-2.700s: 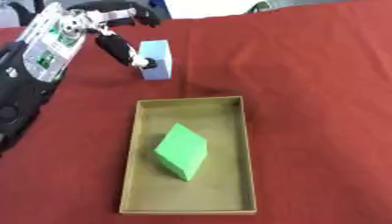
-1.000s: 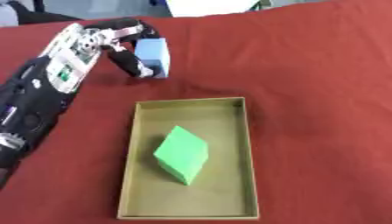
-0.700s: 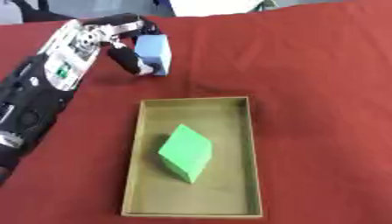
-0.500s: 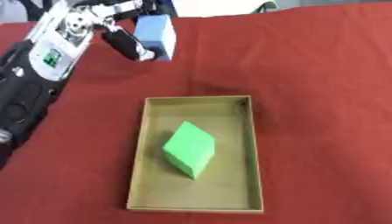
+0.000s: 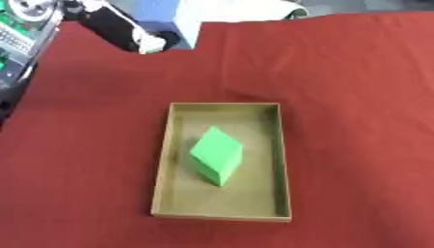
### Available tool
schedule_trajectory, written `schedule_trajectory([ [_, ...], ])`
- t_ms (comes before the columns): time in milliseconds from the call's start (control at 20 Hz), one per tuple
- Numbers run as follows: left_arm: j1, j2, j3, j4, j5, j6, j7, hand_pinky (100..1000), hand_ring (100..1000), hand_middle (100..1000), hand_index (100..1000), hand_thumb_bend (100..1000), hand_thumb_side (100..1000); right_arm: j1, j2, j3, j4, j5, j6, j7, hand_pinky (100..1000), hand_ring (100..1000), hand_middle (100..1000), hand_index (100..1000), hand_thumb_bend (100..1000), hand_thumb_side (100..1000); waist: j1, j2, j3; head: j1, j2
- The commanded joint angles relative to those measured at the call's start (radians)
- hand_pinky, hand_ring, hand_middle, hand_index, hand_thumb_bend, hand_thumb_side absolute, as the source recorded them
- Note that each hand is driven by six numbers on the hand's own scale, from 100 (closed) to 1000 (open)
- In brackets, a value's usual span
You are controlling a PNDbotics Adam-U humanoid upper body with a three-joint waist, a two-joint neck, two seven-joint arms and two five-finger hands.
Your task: Pick up objects on the table and place them in the box.
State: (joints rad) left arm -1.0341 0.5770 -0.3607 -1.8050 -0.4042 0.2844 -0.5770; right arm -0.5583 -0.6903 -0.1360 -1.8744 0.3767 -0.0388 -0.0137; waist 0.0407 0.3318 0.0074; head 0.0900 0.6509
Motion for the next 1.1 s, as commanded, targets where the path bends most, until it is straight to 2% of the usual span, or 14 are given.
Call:
schedule_trajectory([
  [50, 0.007, 0.034, -0.02, -0.134, 0.033, 0.046, -0.007, 701, 678, 542, 688, 100, 146, -0.005, -0.013, -0.011, -0.016, 0.002, 0.004, -0.001, 746, 729, 682, 843, 100, 858, -0.004, -0.03, 0.004, -0.012, 0.01],
  [150, 0.016, 0.033, -0.04, -0.18, 0.043, 0.06, -0.023, 702, 680, 543, 688, 100, 149, -0.003, -0.01, -0.011, -0.017, 0.003, 0.007, 0.0, 745, 729, 681, 843, 100, 859, -0.004, -0.033, 0.007, -0.016, 0.012],
  [400, 0.024, 0.002, -0.094, -0.195, 0.047, 0.046, -0.054, 701, 681, 544, 689, 100, 150, 0.002, -0.006, -0.013, -0.023, 0.004, 0.011, 0.001, 745, 728, 681, 842, 100, 861, -0.004, -0.033, 0.005, -0.015, 0.016],
  [700, 0.089, -0.005, -0.147, -0.195, -0.043, 0.026, -0.077, 708, 689, 549, 693, 100, 159, 0.01, 0.0, -0.018, -0.029, 0.002, 0.014, 0.0, 744, 727, 679, 841, 100, 868, -0.005, -0.026, 0.006, -0.014, 0.019],
  [1100, 0.14, -0.039, -0.178, -0.162, -0.127, 0.01, -0.077, 710, 690, 551, 695, 100, 162, 0.018, 0.01, -0.024, -0.035, 0.0, 0.016, -0.001, 744, 726, 678, 841, 100, 874, -0.012, -0.019, 0.002, -0.007, 0.012],
])
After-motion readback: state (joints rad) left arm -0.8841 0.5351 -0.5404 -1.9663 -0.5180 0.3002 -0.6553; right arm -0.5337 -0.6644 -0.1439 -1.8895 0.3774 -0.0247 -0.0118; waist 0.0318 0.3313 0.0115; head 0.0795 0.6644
